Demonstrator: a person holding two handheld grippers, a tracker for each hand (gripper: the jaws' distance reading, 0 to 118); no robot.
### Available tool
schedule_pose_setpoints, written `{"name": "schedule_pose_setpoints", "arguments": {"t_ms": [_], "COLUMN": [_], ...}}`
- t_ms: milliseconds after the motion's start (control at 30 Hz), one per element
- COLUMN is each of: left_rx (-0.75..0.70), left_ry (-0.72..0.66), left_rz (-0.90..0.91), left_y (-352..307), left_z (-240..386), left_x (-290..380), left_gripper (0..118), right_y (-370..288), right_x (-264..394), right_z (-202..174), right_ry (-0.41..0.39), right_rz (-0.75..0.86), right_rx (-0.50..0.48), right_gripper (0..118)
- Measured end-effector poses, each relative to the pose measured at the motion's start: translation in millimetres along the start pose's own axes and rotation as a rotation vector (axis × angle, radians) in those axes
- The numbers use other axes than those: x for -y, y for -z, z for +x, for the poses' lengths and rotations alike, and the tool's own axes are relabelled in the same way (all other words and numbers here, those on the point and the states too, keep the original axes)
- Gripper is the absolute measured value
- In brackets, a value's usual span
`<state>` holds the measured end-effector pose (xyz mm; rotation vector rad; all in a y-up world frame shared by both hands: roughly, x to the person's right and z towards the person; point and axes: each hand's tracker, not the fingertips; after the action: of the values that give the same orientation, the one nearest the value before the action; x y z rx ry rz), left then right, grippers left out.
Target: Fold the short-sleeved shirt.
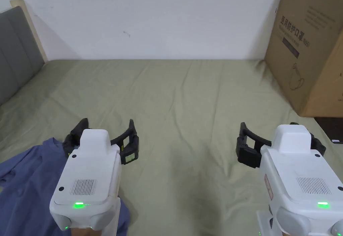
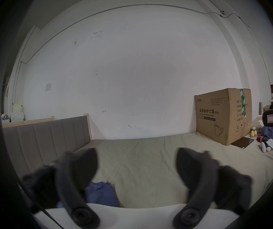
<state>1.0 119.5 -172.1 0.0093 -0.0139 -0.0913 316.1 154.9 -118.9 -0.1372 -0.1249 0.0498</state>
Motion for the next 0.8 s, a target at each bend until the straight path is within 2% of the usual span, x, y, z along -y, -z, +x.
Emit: {"name": "schedule_pose_setpoints", "arguments": {"t_ms": [67,100,133,167,533,800], "left_rx": [0.001,0.000,0.003,0.003,-0.044,-0.222], "left_ry": [-0.014,-0.019,-0.024,-0.028,-0.072,-0.064], "left_rz": [-0.015,-0.024,-0.034,-0.034,-0.056,-0.072], "left_y": [1,2,3,3,0,-32], "left_z": [1,2,2,2,-20,-90], "left_x": [-2,-2,-2,-2,-1,3], "left_gripper": [60,38,13,1,0,0], "right_y": [-1,-1,0,0,5,17], "right_x": [-1,-1,-1,-1,-4,-8], "right_z": [0,0,0,0,-12,-71], "right_ry": [0.004,0.003,-0.004,-0.014,-0.025,-0.028], "right_rz": [-0.001,0.001,0.005,0.007,0.009,0.025], "right_rx": [-0.001,0.001,0.007,0.011,-0.057,-0.219], "right_gripper": [58,33,3,1,1,1]}}
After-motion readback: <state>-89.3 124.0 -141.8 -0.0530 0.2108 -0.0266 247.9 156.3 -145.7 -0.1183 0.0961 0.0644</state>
